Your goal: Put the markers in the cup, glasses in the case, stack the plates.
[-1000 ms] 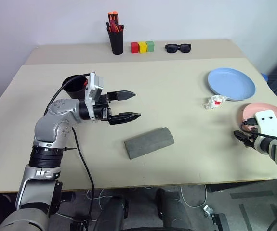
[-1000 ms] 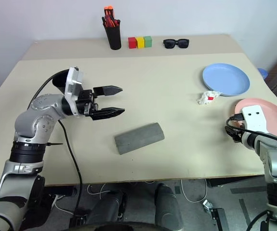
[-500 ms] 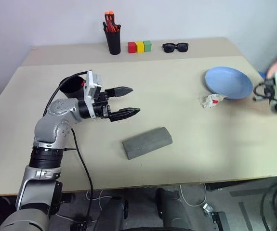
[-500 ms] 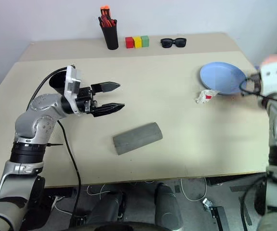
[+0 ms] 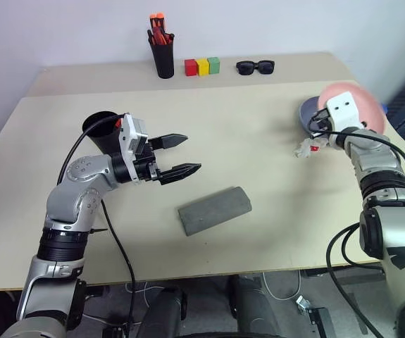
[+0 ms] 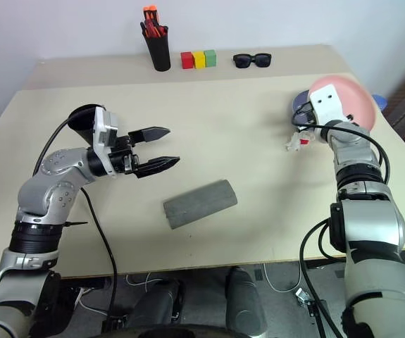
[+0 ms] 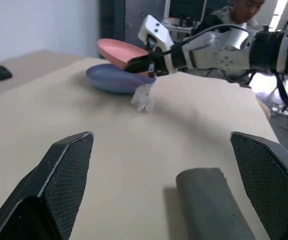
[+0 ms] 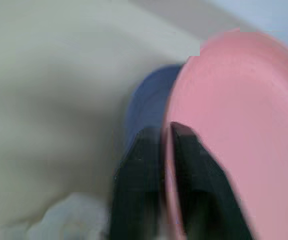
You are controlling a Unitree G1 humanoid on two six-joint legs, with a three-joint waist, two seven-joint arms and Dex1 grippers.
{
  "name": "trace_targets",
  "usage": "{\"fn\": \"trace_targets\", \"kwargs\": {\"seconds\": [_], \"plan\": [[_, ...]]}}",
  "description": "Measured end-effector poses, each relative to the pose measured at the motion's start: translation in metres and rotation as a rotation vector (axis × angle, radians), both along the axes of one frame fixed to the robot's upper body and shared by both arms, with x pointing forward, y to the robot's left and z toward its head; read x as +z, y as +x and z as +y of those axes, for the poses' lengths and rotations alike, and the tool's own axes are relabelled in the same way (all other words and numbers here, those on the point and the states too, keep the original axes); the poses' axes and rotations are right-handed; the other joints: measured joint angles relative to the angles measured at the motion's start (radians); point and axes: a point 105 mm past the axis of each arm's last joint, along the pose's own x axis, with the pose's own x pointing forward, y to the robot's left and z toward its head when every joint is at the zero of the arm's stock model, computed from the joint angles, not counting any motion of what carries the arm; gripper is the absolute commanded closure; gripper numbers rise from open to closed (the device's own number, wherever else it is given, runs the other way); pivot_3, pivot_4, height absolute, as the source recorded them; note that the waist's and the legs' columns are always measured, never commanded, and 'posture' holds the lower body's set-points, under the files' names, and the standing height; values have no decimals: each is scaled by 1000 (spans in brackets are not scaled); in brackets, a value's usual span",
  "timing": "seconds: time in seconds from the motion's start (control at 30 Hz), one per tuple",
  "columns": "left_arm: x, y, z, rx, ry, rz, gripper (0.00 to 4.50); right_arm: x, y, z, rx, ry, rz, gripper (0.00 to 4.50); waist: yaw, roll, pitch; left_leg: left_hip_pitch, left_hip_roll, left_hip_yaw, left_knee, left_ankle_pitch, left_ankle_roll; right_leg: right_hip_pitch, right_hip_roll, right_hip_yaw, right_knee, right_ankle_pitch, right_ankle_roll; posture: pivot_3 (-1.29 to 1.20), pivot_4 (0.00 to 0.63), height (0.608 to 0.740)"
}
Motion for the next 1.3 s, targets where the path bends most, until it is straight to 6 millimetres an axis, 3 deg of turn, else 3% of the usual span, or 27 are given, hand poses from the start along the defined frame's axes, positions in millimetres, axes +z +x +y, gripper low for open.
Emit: {"fn": "trace_targets", "kwargs": {"seconds": [0.17,0.37,0.47,0.6,0.73,0.87,1.03,1.17,1.3], "plan": [[3,-1,-1,-1,-12,-5,0,12,2,5,27,10,-64,27,-3,0,0,1,0,0,0,0,0,0,0,0,1,0,0,0,150,740],[3,-1,-1,-2,-17,-4,0,34,3,12,94,133,-131,27,-1,0,0,1,0,0,0,0,0,0,0,0,1,0,0,0,150,740],[3,-1,-2,-5,-18,-4,0,34,-4,22,186,192,-105,27,0,0,0,1,0,0,0,0,0,0,0,0,1,0,0,0,150,740],[3,-1,-2,-7,-19,-3,0,3,-16,32,237,227,0,27,2,0,0,1,0,-1,1,0,0,0,0,0,1,0,0,0,150,740],[2,0,-3,-15,-27,5,0,-28,-26,28,201,119,82,27,2,0,0,1,0,0,2,0,0,0,0,0,2,0,0,0,150,740],[0,1,-2,-19,-30,13,0,-41,-27,18,141,62,119,27,-1,0,0,1,0,0,1,0,0,0,0,0,2,0,0,0,150,740],[1,2,-1,-16,-29,0,0,-42,-26,16,127,34,133,2268,1,0,0,1,0,0,2,0,0,1,0,0,2,0,0,0,150,740],[1,2,-1,-13,-29,-3,0,-36,-23,16,122,64,114,4446,1,0,0,1,0,0,2,0,0,1,0,0,2,0,0,0,150,740],[1,2,-1,-11,-30,-3,0,-20,-18,13,108,151,35,4481,1,0,0,1,0,0,2,0,0,1,0,0,2,0,0,0,150,740]]}}
